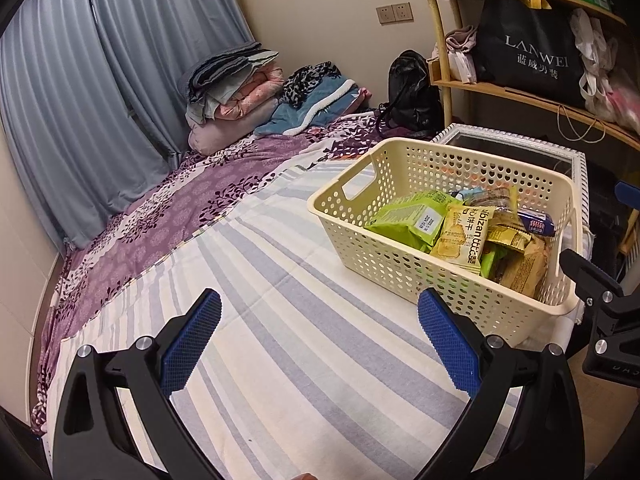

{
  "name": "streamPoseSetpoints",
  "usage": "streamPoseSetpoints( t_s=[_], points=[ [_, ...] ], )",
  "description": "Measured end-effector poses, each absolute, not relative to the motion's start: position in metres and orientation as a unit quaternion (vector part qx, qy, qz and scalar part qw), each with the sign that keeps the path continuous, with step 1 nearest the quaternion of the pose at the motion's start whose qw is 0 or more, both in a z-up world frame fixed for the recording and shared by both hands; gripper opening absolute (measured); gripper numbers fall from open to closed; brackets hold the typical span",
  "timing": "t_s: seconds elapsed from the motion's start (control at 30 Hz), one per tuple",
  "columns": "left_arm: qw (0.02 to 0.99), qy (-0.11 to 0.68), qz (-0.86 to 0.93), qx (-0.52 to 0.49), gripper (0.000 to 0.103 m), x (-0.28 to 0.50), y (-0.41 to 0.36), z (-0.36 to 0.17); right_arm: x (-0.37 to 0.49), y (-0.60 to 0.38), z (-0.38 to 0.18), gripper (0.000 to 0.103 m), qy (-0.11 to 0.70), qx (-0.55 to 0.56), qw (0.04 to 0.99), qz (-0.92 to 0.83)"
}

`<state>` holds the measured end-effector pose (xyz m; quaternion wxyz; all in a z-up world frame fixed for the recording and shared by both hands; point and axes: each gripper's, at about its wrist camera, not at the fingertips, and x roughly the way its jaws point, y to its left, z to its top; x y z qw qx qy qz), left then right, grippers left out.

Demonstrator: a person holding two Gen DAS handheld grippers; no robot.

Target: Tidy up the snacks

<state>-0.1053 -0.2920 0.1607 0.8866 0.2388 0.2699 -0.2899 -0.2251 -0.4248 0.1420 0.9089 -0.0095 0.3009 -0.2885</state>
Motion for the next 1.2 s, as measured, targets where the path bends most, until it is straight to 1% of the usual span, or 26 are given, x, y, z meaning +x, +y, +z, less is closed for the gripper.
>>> streamPoseSetpoints(
  t_s=[0.2, 0.53, 1.2],
  points=[
    [0.882, 0.273, -0.296, 0.245, 0.1, -0.107, -0.295, 0.159, -0.225, -0.426, 0.141, 0.098, 0.302, -0.008, 0.908, -0.289],
    [0.873, 0.301, -0.308, 0.227, 0.1, -0.101, -0.295, 0.154, -0.226, -0.428, 0.14, 0.098, 0.302, -0.006, 0.908, -0.29],
    [0.865, 0.296, -0.324, 0.243, 0.1, -0.109, -0.305, 0.149, -0.229, -0.434, 0.131, 0.098, 0.308, 0.001, 0.905, -0.294]
  ],
)
